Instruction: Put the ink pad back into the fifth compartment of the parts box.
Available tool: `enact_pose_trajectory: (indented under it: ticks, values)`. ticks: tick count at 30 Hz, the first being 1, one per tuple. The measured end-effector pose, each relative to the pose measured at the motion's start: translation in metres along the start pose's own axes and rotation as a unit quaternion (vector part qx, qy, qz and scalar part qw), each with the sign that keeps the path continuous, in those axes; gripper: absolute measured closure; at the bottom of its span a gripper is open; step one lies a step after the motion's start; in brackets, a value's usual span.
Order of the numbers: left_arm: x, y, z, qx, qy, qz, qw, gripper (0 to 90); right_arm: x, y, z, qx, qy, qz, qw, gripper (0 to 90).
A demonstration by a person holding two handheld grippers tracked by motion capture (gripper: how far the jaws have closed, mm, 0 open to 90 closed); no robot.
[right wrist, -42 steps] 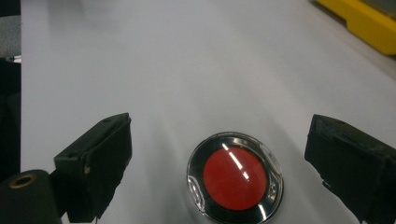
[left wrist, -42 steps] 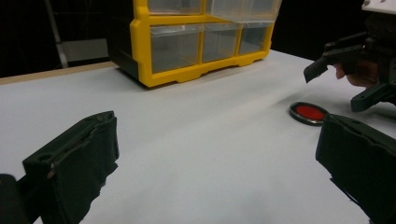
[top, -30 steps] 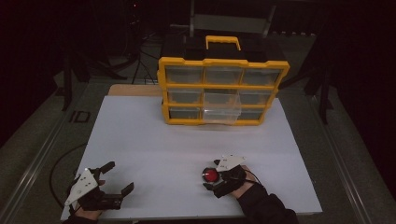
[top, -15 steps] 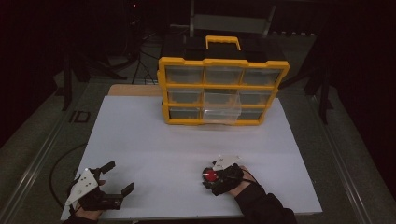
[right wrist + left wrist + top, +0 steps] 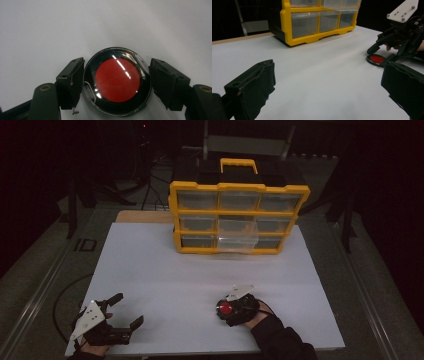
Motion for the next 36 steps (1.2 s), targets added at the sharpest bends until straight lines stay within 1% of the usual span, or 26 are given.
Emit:
enact_pose_trajectory:
  ticks: [3,12,16,19,22,24,29,31,33,36]
  values:
    - [0.0,0.0,0.0,0.0,0.0,0.0,1.0,0.4,0.0,0.0,0.0,-0.001,0.002,0.004,1.0,29.5]
    - [0.0,0.001,0.0,0.0,0.0,0.0,1.0,0.4,0.0,0.0,0.0,-0.003,0.004,0.0,1.0,30.1]
    - [0.001,-0.001,0.0,0.002,-0.003,-0.004,1.0,0.4,0.001,-0.001,0.001,0.003,-0.002,0.006,1.0,30.1]
    - [0.001,-0.001,0.0,0.001,-0.003,-0.004,1.0,0.4,0.003,-0.003,0.005,0.008,-0.015,0.013,0.9998,30.1]
    - [0.001,0.0,0.0,-0.001,0.0,-0.004,1.0,0.4,0.007,-0.008,0.008,0.015,-0.021,0.014,0.9996,30.1]
    - [0.001,0.0,0.0,-0.001,0.0,-0.004,1.0,0.4,0.009,-0.011,0.008,0.014,-0.026,0.013,0.9995,30.1]
    - [0.001,0.0,0.0,-0.001,0.0,-0.003,1.0,0.4,0.015,-0.019,0.008,0.022,-0.03,0.013,0.9992,30.1]
    - [0.001,0.0,0.0,-0.001,0.0,-0.003,1.0,0.4,0.018,-0.024,0.008,0.024,-0.03,0.009,0.9992,30.1]
    - [0.001,0.0,0.0,-0.001,0.0,-0.003,1.0,0.4,0.021,-0.03,0.007,0.017,-0.035,0.005,0.9992,30.1]
    - [0.0,0.0,0.0,-0.001,-0.001,-0.003,1.0,0.4,0.025,-0.037,0.007,0.018,-0.034,0.0,0.9993,30.1]
Point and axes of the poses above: each handheld gripper's, and its own axes: y roughly forward along the jaws, x roughly out of its top, z roughly to its left, the point moved 7 cm from there along y, roughly forward along the jaws, and after that the axes turned 1 degree about -z, right-handed, at the moved point
